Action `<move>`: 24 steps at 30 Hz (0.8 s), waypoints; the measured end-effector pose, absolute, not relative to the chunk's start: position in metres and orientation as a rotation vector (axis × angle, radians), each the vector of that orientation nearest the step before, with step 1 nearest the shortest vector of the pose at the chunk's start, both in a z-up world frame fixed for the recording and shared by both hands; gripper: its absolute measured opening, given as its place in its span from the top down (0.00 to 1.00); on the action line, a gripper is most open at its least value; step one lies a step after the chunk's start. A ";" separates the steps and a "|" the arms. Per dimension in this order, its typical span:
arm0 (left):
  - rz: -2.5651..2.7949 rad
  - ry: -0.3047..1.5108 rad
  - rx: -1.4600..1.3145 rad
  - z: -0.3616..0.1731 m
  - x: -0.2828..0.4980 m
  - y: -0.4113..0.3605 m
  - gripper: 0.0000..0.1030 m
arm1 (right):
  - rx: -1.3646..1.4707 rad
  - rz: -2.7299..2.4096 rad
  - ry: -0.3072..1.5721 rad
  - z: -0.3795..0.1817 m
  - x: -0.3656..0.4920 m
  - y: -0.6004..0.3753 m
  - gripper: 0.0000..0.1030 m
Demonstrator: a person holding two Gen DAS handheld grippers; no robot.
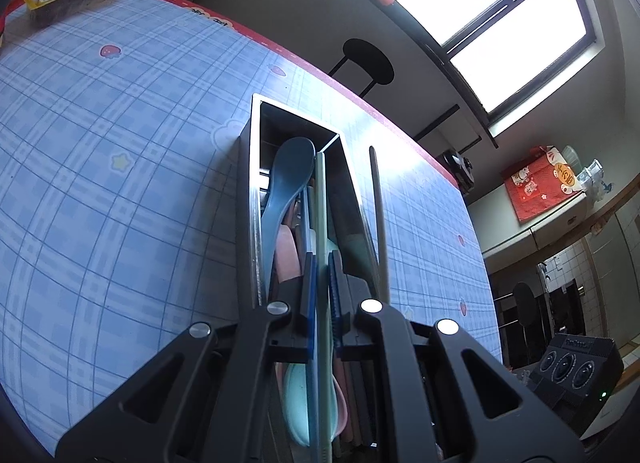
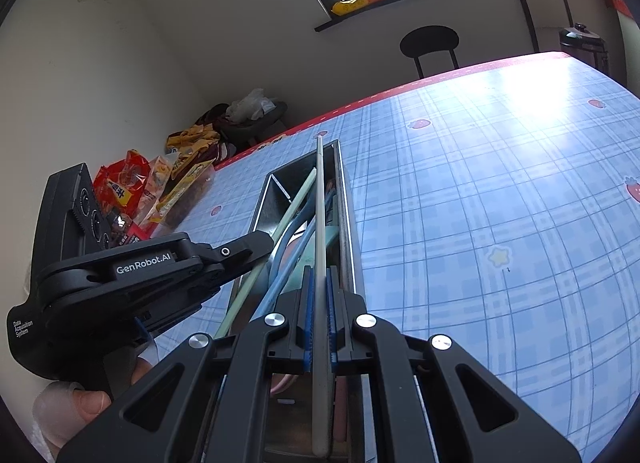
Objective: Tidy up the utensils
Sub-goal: 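Carry the green and pale chopsticks into the steel tray and open both tools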
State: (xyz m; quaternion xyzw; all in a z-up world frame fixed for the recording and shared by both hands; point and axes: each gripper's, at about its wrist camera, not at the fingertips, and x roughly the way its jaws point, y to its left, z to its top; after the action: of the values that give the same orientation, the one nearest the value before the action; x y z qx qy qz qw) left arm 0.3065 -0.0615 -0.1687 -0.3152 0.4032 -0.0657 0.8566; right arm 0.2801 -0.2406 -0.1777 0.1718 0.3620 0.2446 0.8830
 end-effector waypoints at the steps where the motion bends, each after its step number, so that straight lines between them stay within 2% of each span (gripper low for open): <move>1: -0.136 0.849 -0.662 -0.170 0.307 -0.061 0.90 | 0.357 0.510 0.754 -0.177 0.280 -0.240 0.94; 17: -0.141 0.839 -0.596 -0.156 0.309 -0.063 0.91 | 0.354 0.510 0.749 -0.177 0.280 -0.240 0.91; 18: -0.140 0.832 -0.588 -0.153 0.308 -0.061 0.90 | 0.348 0.507 0.744 -0.176 0.279 -0.240 0.89; 20: -0.131 0.812 -0.553 -0.144 0.302 -0.058 0.84 | 0.333 0.505 0.725 -0.172 0.275 -0.238 0.68; 21: -0.125 0.800 -0.527 -0.139 0.299 -0.056 0.83 | 0.325 0.504 0.717 -0.170 0.273 -0.237 0.64; 24: -0.107 0.769 -0.447 -0.126 0.289 -0.052 0.75 | 0.270 0.494 0.676 -0.161 0.265 -0.232 0.45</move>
State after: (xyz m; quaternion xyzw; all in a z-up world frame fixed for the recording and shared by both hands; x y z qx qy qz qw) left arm 0.2894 -0.0516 -0.1261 -0.2162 0.3718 -0.0519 0.9013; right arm 0.2648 -0.2318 -0.1613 0.1305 0.3272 0.2390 0.9049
